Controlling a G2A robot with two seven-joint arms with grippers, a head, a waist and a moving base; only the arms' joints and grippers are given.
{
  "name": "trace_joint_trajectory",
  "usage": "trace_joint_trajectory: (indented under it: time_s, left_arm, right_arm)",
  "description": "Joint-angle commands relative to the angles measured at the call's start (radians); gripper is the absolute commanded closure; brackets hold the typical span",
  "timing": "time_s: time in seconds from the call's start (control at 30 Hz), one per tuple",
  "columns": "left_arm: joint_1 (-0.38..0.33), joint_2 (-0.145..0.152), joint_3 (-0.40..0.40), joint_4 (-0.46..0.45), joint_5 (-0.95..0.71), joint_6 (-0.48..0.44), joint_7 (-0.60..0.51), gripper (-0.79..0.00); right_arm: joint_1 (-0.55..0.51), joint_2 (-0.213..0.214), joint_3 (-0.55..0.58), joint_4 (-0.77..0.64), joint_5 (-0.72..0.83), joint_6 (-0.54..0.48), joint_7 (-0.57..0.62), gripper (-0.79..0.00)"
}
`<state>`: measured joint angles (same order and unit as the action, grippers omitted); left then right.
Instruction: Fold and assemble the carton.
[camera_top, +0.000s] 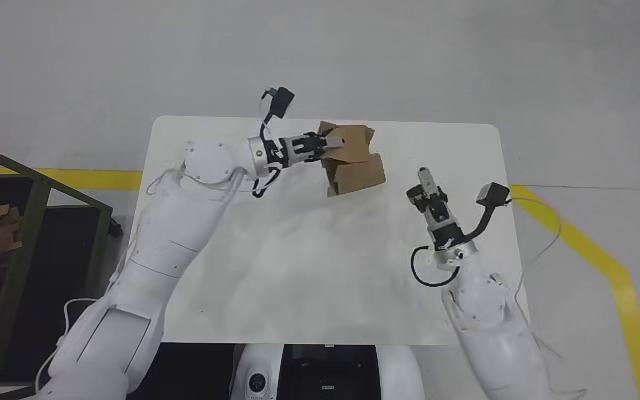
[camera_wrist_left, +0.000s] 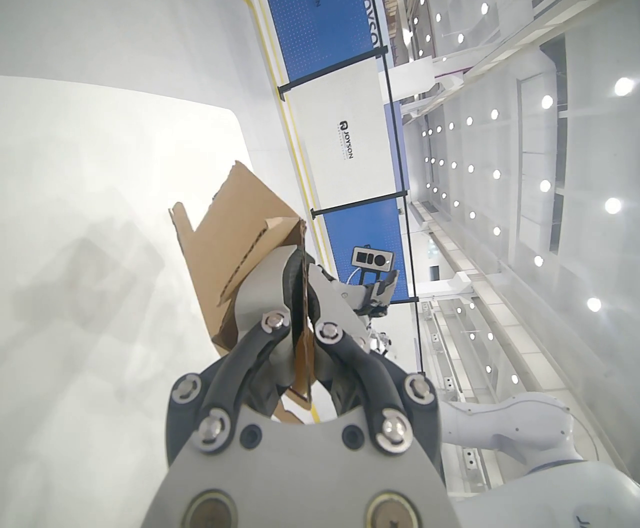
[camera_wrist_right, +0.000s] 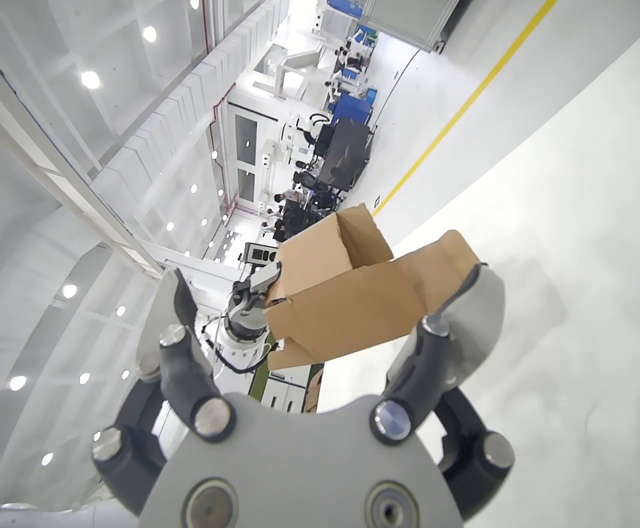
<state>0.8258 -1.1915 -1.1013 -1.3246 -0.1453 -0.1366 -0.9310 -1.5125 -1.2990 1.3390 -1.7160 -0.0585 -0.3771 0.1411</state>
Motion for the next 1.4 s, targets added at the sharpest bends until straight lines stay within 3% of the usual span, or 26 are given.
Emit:
trace_joint_trajectory:
  time_s: [0.0, 0.23, 0.43, 0.63, 1.0, 1.13, 1.37]
  left_arm:
    - [0.004, 0.005, -0.004, 0.001, 0.016, -0.01, -0.041, 0.0]
    - [0.011, 0.02, -0.001, 0.006, 0.035, -0.053, -0.208, 0.0]
    - [0.014, 0.029, 0.004, 0.003, 0.048, -0.074, -0.281, 0.0]
    - [0.014, 0.034, 0.013, -0.003, -0.003, -0.096, -0.368, 0.0]
    - [0.016, 0.034, 0.011, -0.004, -0.016, -0.098, -0.361, 0.0]
    - [0.031, 0.035, 0.025, -0.024, 0.016, -0.048, -0.317, 0.0]
    - [0.02, 0.036, 0.041, -0.014, -0.014, -0.035, -0.356, 0.0]
  right_arm:
    - [0.005, 0.005, 0.007, 0.0, 0.016, -0.015, 0.079, -0.785]
    - [0.035, 0.022, 0.017, 0.004, 0.069, -0.072, 0.339, -0.785]
    - [0.066, 0.04, 0.027, 0.025, 0.142, -0.07, 0.565, -0.785]
    - [0.098, 0.051, 0.029, 0.063, 0.242, -0.078, 0.707, -0.785]
    - [0.102, 0.051, 0.029, 0.067, 0.251, -0.082, 0.715, -0.785]
    - [0.102, 0.051, 0.021, 0.069, 0.258, -0.064, 0.702, -0.785]
    - [0.159, 0.057, 0.005, 0.161, 0.329, -0.101, 0.795, -0.785]
